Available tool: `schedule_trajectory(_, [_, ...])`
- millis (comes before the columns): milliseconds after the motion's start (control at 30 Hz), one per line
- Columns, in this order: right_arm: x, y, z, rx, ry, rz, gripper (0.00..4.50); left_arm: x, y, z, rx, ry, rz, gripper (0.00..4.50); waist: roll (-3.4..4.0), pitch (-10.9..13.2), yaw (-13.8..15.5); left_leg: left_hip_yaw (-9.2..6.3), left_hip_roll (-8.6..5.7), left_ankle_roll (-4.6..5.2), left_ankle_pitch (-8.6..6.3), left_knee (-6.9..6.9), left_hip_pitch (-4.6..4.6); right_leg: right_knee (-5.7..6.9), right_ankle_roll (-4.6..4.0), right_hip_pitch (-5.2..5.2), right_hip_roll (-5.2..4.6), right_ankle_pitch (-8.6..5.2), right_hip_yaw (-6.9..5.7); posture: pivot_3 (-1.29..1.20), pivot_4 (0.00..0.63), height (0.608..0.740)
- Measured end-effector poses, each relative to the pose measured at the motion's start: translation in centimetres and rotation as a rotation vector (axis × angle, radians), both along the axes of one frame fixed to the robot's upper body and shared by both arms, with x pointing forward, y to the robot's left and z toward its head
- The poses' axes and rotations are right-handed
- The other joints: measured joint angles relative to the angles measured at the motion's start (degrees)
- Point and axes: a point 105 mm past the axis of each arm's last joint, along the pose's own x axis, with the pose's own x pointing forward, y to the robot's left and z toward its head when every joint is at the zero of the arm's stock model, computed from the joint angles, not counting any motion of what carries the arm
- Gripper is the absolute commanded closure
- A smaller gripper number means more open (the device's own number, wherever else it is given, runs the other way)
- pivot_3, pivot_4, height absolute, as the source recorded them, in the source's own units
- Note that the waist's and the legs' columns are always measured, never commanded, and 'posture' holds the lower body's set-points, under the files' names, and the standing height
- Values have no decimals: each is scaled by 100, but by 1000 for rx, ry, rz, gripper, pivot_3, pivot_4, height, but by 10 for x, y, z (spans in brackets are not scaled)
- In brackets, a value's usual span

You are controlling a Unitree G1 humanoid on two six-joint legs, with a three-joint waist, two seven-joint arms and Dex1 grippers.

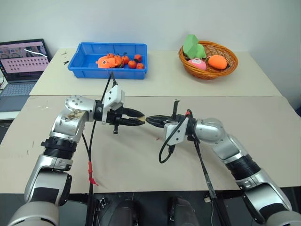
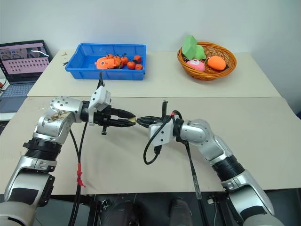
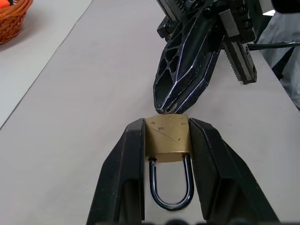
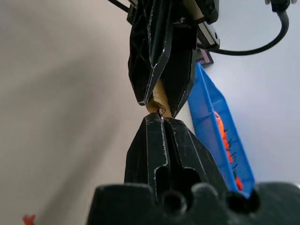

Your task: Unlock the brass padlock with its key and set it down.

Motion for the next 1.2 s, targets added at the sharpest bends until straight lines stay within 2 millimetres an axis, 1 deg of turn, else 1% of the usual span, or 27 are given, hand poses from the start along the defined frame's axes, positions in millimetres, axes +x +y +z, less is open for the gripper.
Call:
schedule_trajectory(133, [2,2,0,19,90,-10,4468,1,1,0,6,-2,6,3644,0,0,1,0,0,0,0,0,0,1,0,0,0,0,0,0,150,684])
schedule_trajectory(233, [1,2,1,14,107,-13,4468,1,1,0,7,-3,7,3644,0,0,2,0,-1,0,0,0,0,0,0,0,0,0,0,0,150,684])
schedule_trajectory(367, [1,2,2,-8,79,-16,4468,1,1,0,7,-2,6,3644,0,0,12,0,-1,0,0,0,0,0,0,0,0,0,-1,0,150,684])
schedule_trajectory(433, [0,1,2,-42,19,-21,4468,1,1,0,7,-2,6,3644,0,0,12,1,-1,0,0,0,0,1,0,-1,0,0,0,0,150,684])
schedule_trajectory(467, [0,1,2,-57,-17,-22,4178,0,1,0,7,-2,5,3644,0,0,11,1,-1,0,0,0,0,1,0,-2,0,0,0,0,150,684])
schedule_trajectory(500, [-1,1,2,-66,-42,-20,4178,0,1,0,7,-2,5,3644,0,0,10,1,-1,0,0,0,0,1,0,-2,0,0,0,0,150,684])
schedule_trajectory(533, [-2,2,2,-78,-74,-16,3755,1,1,-1,7,-2,7,3644,0,0,10,1,-1,0,0,0,0,0,0,-2,0,0,0,0,150,684])
schedule_trajectory(600, [-4,3,1,-96,-102,-4,3107,1,1,0,5,-3,10,3644,0,0,7,1,-1,0,0,0,0,0,0,-2,0,0,0,0,150,684])
schedule_trajectory(633, [-5,4,0,-104,-114,2,2679,1,1,0,3,-4,12,3644,0,0,6,1,0,-1,0,0,1,1,0,0,0,0,-1,0,150,684])
schedule_trajectory(733, [-7,6,-2,-122,-159,13,1872,1,1,0,0,-6,13,3644,0,0,5,2,-1,-1,0,0,1,1,0,-2,0,0,-1,0,150,684])
schedule_trajectory(867, [-12,11,4,-107,-273,37,1872,1,-2,0,-6,-4,5,3644,0,0,5,2,-1,-1,0,0,1,1,0,-1,0,0,0,0,150,684])
schedule_trajectory(933, [-8,11,10,-113,-399,29,1872,1,-2,1,-11,-6,5,3644,0,0,-1,3,-1,-1,0,0,1,3,1,-3,-1,-1,0,0,150,684])
schedule_trajectory(1100, [-5,6,11,-138,-664,25,1872,1,-2,3,-26,-12,10,3644,0,0,-2,5,0,-2,0,0,-2,3,1,-8,-2,-2,2,0,150,684])
schedule_trajectory(1200, [-6,5,12,-130,-757,30,1872,2,-1,6,-32,-18,11,3644,0,0,-13,6,0,-3,1,0,-1,4,1,-8,-1,-2,2,0,150,684])
